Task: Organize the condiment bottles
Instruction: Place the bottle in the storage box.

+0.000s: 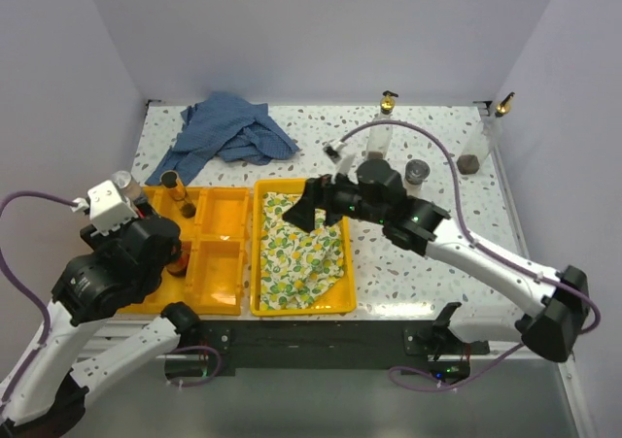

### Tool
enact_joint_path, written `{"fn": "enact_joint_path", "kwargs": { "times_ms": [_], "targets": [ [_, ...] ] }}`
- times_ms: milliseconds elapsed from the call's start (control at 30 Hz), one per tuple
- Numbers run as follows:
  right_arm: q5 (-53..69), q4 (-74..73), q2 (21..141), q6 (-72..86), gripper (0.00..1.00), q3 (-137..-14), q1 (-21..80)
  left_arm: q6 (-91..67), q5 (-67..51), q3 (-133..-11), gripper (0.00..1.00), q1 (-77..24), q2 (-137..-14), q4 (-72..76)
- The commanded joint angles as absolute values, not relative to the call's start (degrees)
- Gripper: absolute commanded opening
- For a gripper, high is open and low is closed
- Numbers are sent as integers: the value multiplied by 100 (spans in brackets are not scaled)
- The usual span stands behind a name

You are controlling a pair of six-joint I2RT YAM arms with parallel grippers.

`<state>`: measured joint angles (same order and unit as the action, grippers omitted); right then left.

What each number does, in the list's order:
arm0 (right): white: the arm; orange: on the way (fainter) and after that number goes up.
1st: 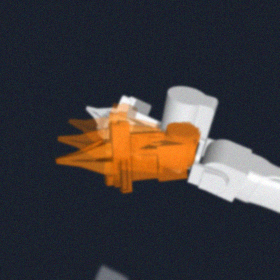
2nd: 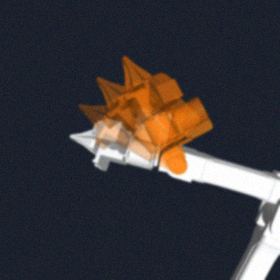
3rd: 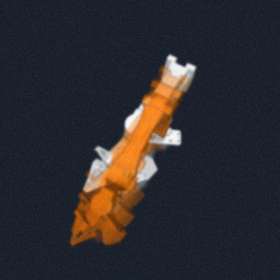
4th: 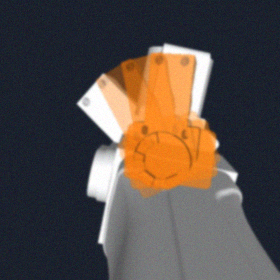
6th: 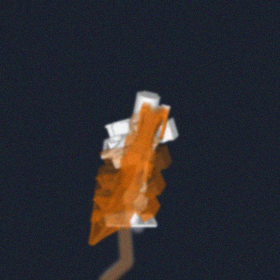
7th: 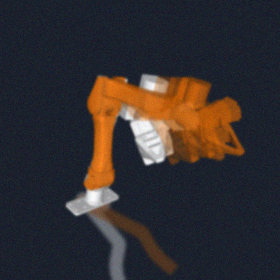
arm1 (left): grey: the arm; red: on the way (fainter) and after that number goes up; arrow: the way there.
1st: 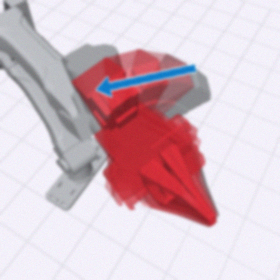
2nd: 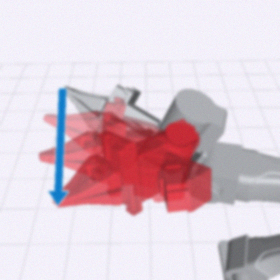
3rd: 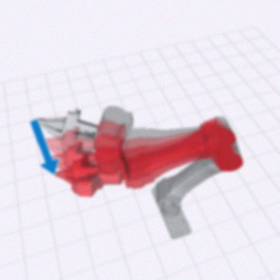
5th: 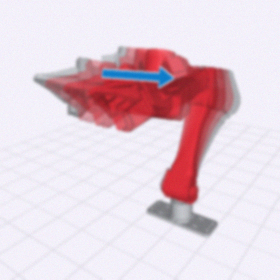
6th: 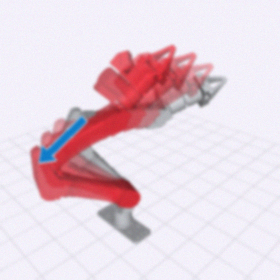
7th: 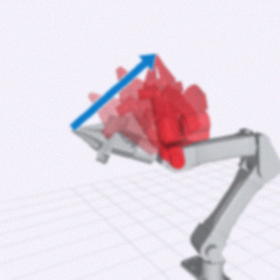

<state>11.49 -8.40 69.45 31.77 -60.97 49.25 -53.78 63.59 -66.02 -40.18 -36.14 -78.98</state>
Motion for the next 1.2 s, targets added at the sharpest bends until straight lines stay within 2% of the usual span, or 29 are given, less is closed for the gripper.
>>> {"fn": "enact_joint_path", "kwargs": {
  "times_ms": [0, 233, 367, 700, 933, 1167],
  "targets": [
    [888, -211, 7697, 2821, 95, -7030, 5422, -6336, 7460, -6970, 0, -3973, -3902, -7532],
    [264, -413, 7700, 2839, 96, -6935, 5484, -6626, 7620, -6864, 0, -2620, -4069, -7532],
    [70, -694, 7717, 2742, 96, -7074, 5484, -6908, 7103, -6759, 0, -2120, -4227, -7532],
    [-158, -1019, 7611, 2742, 96, -6996, 5484, -6944, 6215, -6408, 0, -1407, -4175, -7541],
    [-220, -1116, 7488, 2725, 97, -6891, 5476, -6417, 6451, -6363, 0, -801, -3867, -7532],
    [-220, -1116, 7497, 2751, 97, -6917, 5484, -6205, 6074, -6267, 0, -466, -3771, -7532]
  ]
}}
